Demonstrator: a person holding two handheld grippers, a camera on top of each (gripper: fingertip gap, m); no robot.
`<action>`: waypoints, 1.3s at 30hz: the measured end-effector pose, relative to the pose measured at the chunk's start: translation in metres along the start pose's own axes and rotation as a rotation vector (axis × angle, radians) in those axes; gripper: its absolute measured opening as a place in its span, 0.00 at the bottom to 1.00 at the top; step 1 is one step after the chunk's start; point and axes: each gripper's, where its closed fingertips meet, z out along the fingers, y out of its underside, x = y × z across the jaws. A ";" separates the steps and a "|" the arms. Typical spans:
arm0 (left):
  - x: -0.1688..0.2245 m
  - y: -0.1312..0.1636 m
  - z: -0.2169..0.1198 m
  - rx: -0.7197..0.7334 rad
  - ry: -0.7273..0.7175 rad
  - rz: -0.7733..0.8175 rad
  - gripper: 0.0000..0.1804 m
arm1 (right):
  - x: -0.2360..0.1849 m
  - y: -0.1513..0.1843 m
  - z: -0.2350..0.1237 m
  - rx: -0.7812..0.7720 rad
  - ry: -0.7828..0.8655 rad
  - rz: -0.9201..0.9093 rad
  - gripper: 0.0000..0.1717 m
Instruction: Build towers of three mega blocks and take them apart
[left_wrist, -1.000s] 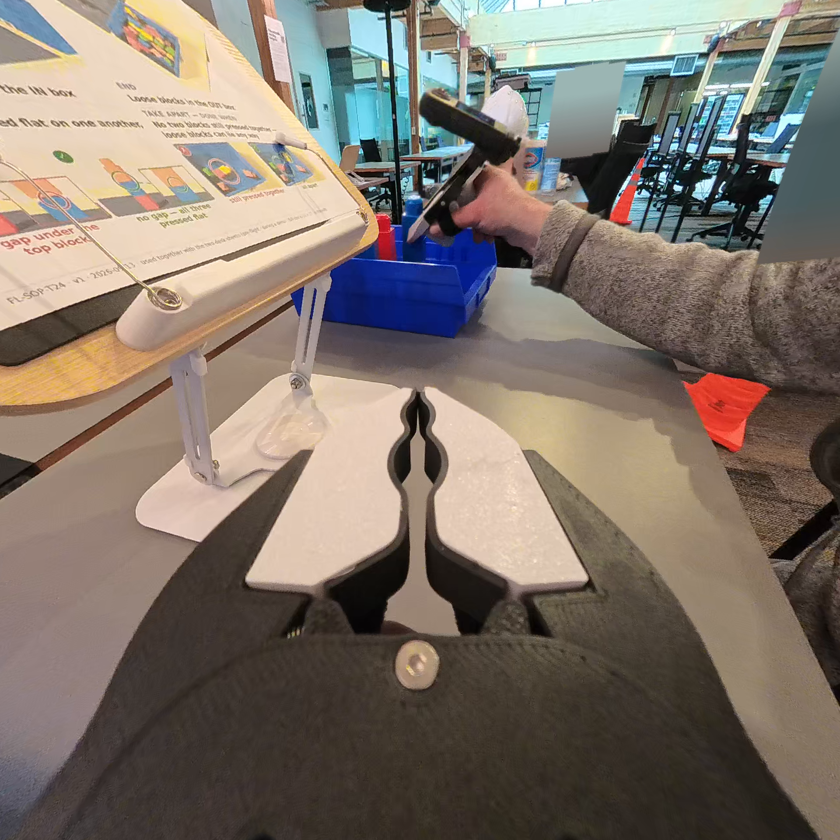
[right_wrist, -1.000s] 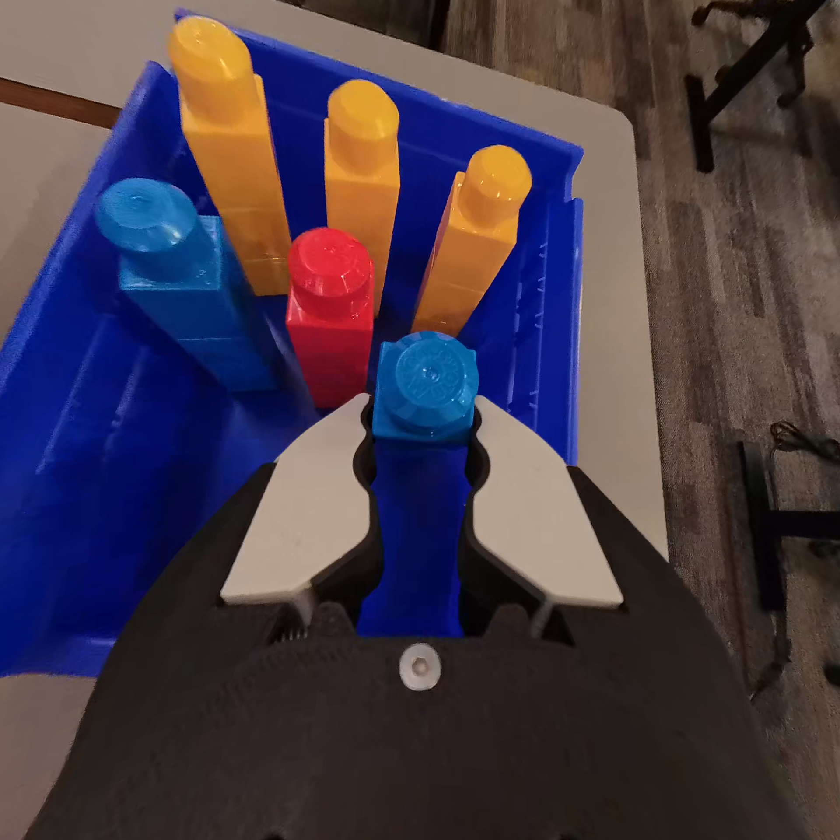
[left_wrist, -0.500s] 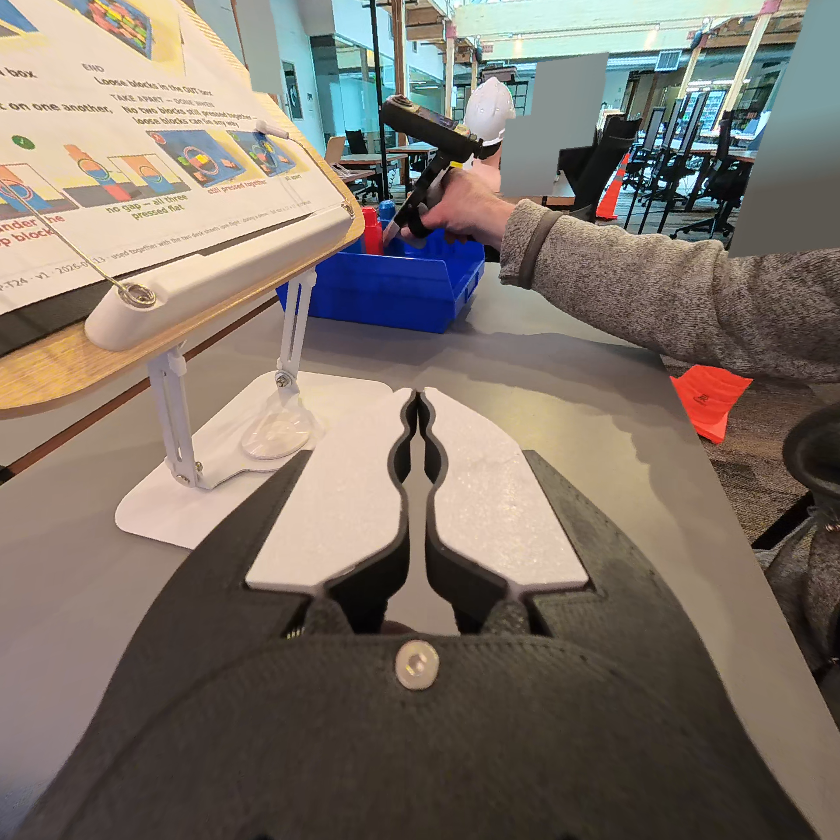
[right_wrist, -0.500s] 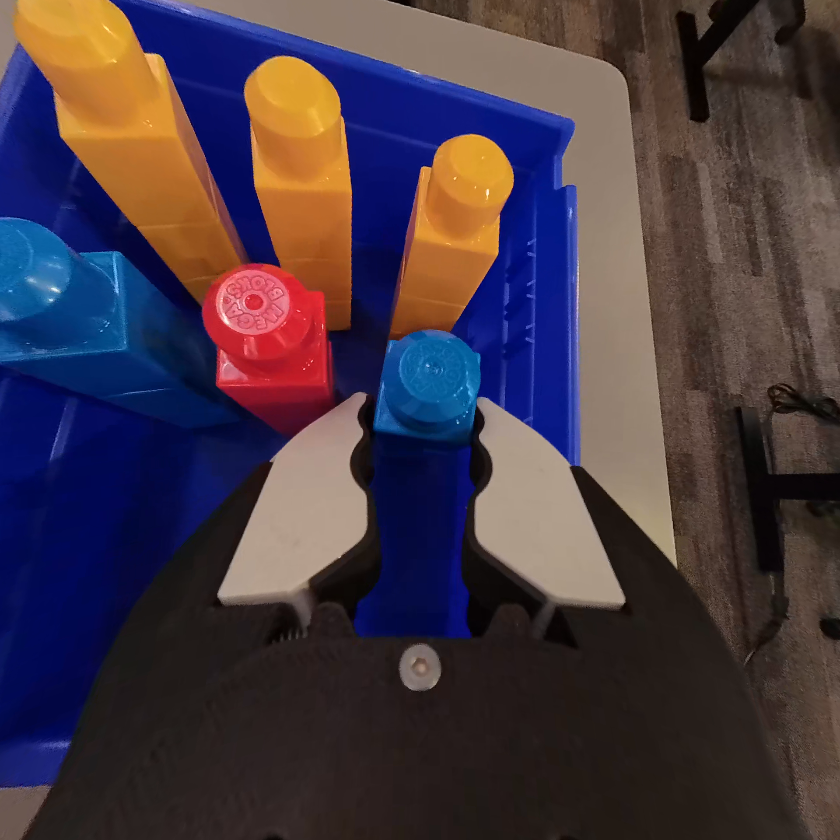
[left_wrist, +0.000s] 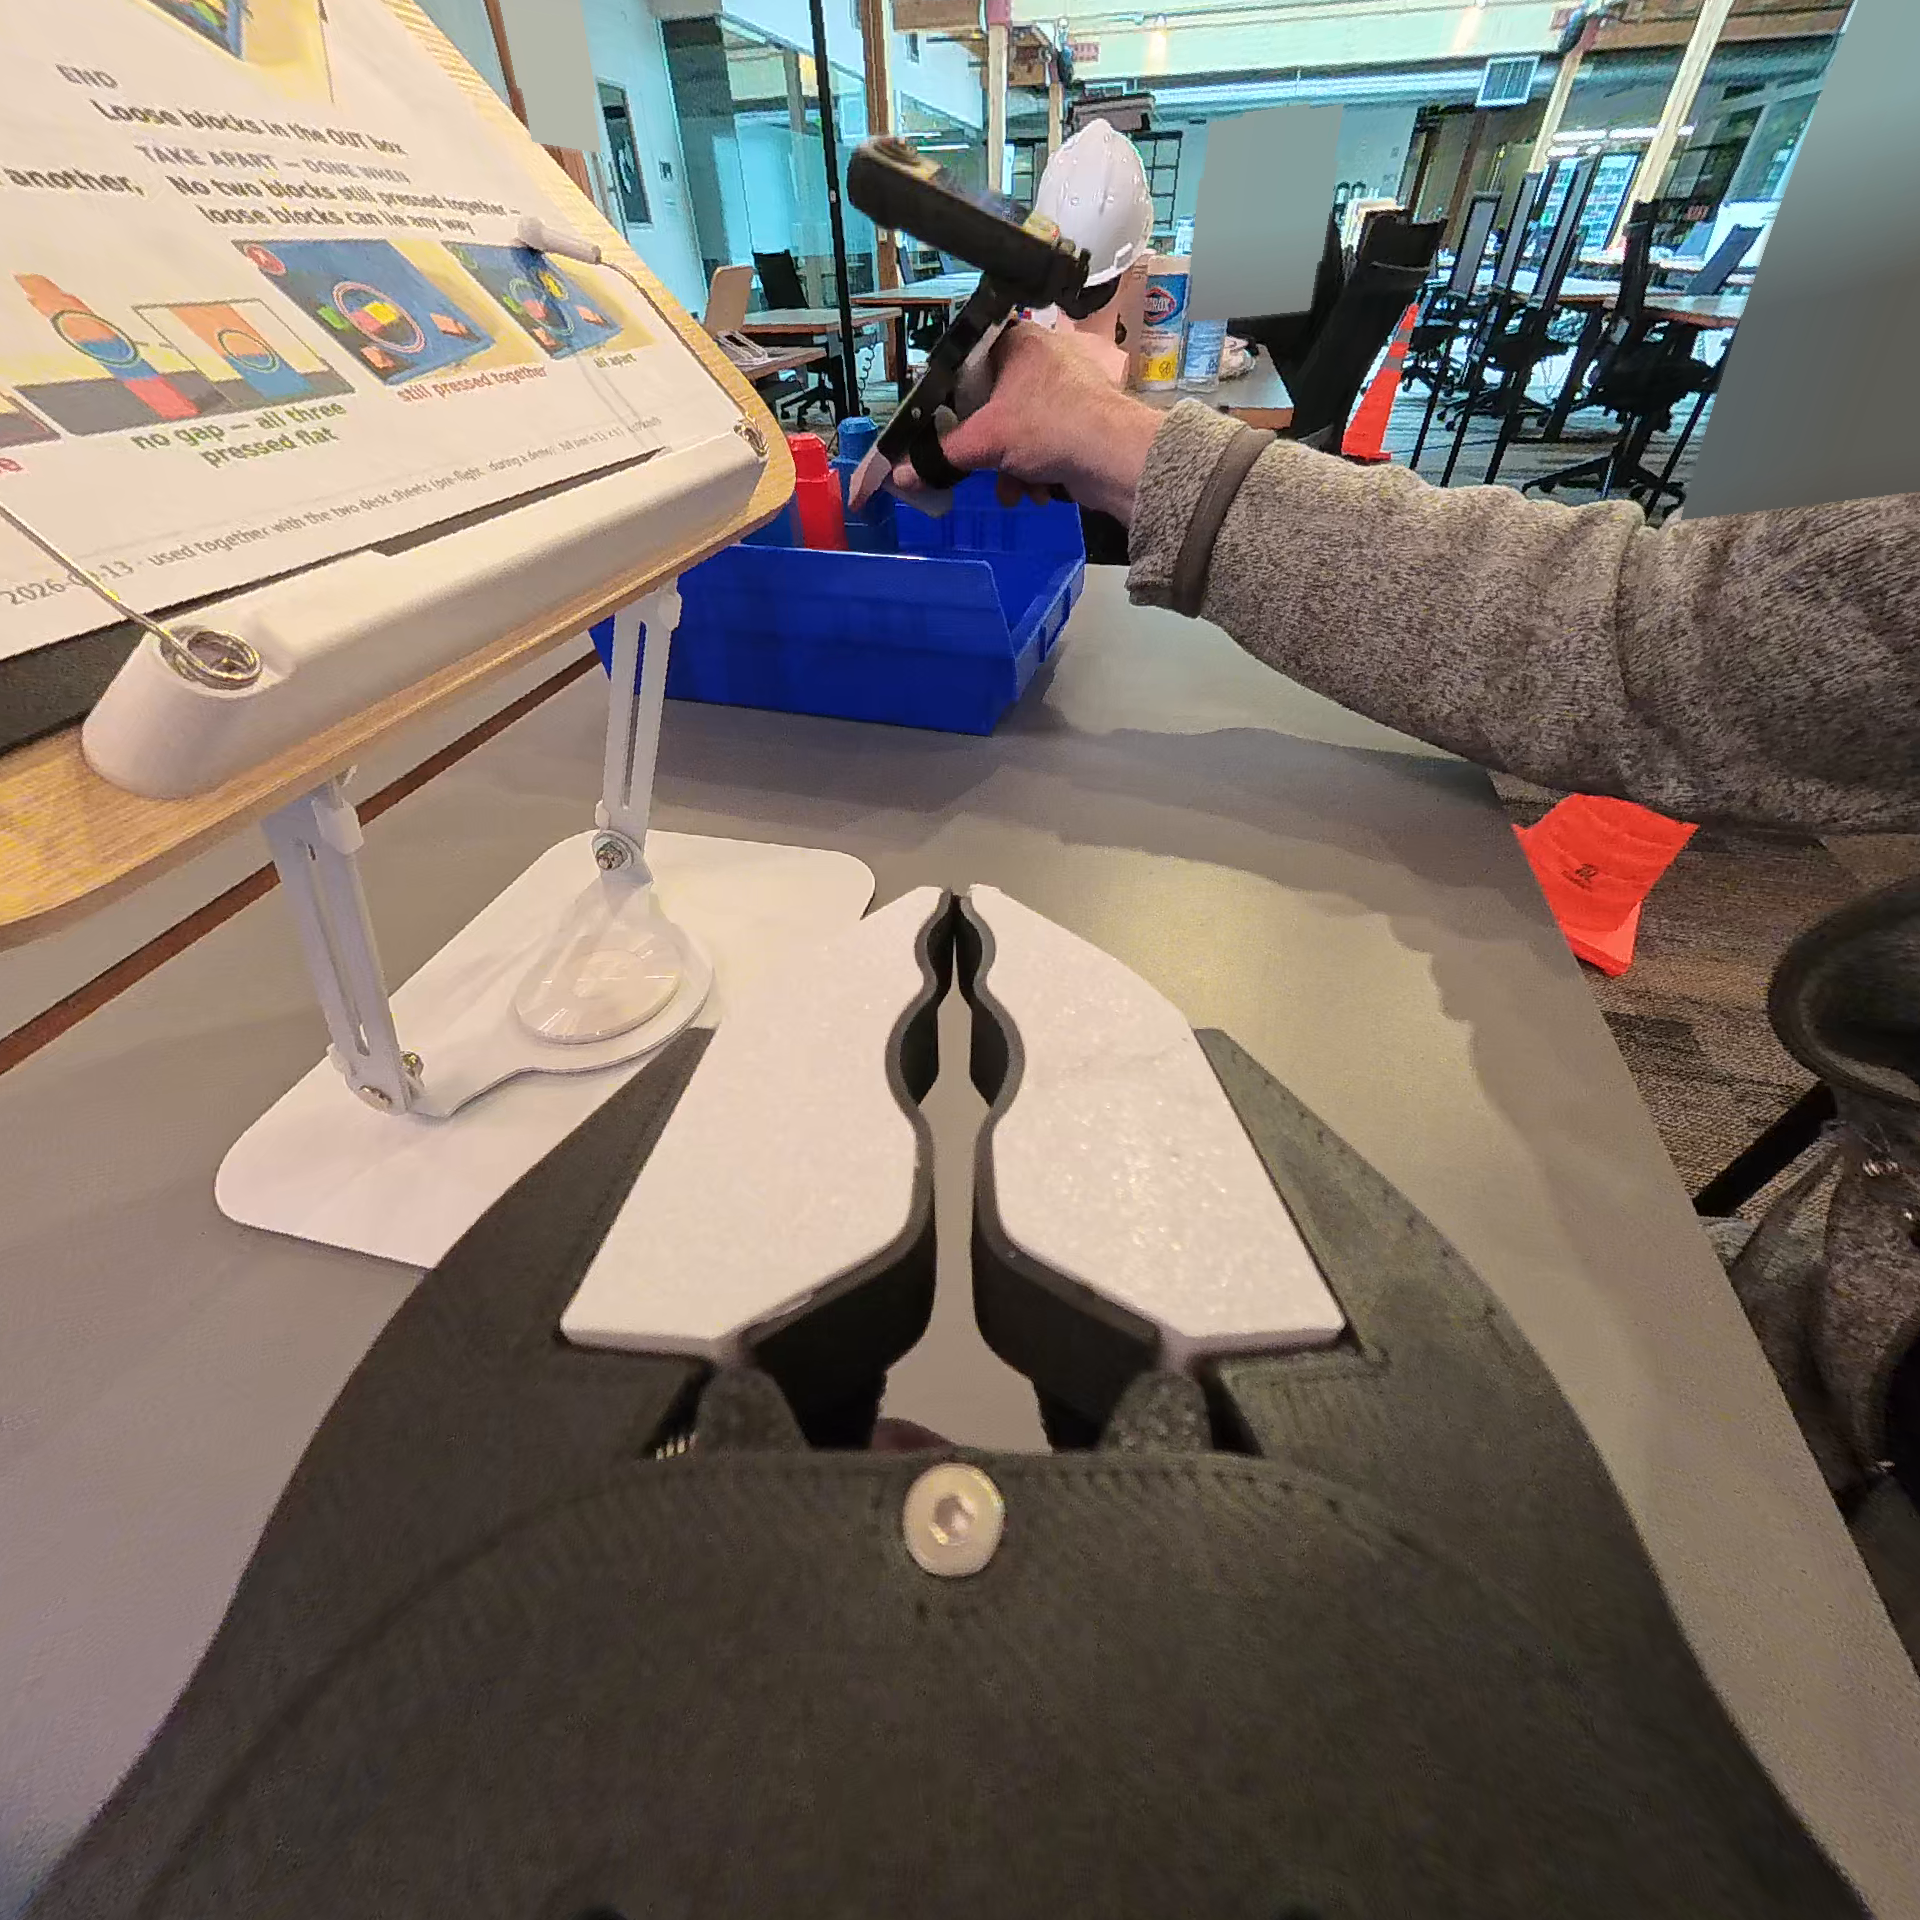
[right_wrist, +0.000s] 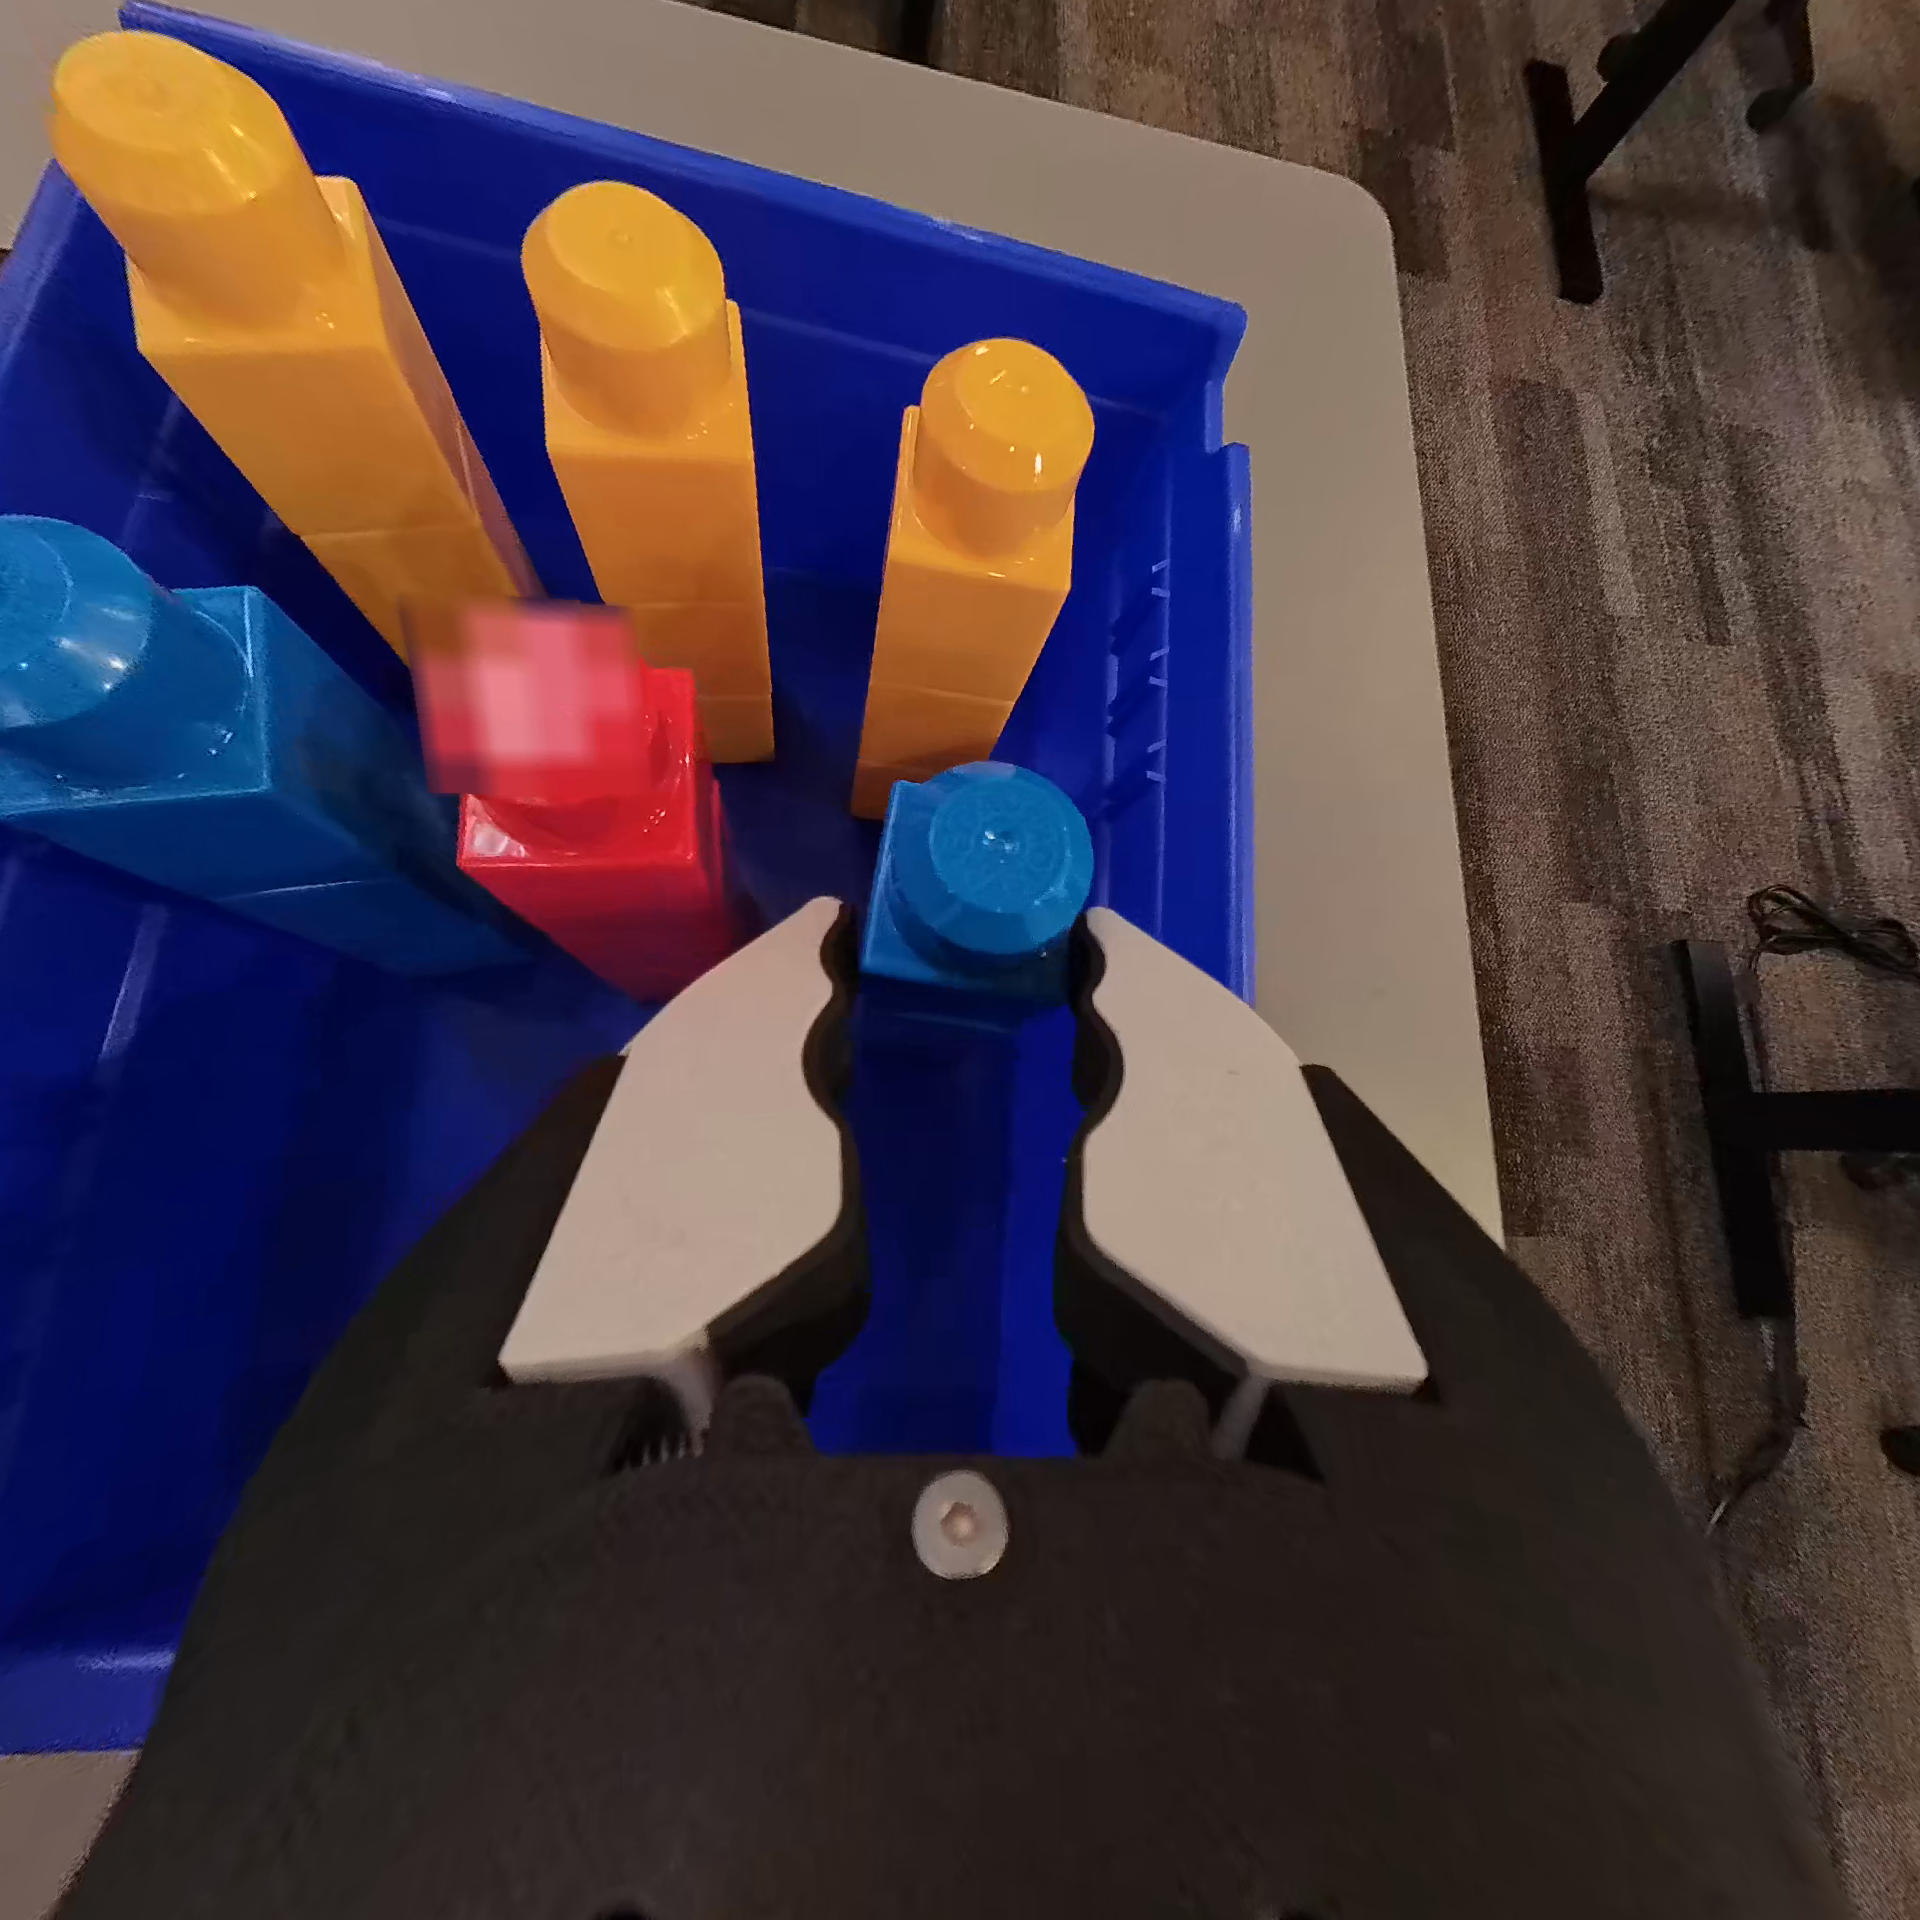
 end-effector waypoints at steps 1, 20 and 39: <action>0.000 0.000 0.000 0.000 0.000 -0.001 0.00 | 0.000 0.000 0.001 0.005 -0.008 0.009 0.23; -0.001 0.001 0.001 0.007 0.002 -0.010 0.00 | -0.003 -0.003 -0.002 0.052 -0.010 -0.015 0.35; -0.138 -0.060 -0.163 -0.018 -0.570 0.251 0.17 | -0.104 -0.020 -0.163 0.687 -0.119 -0.276 0.00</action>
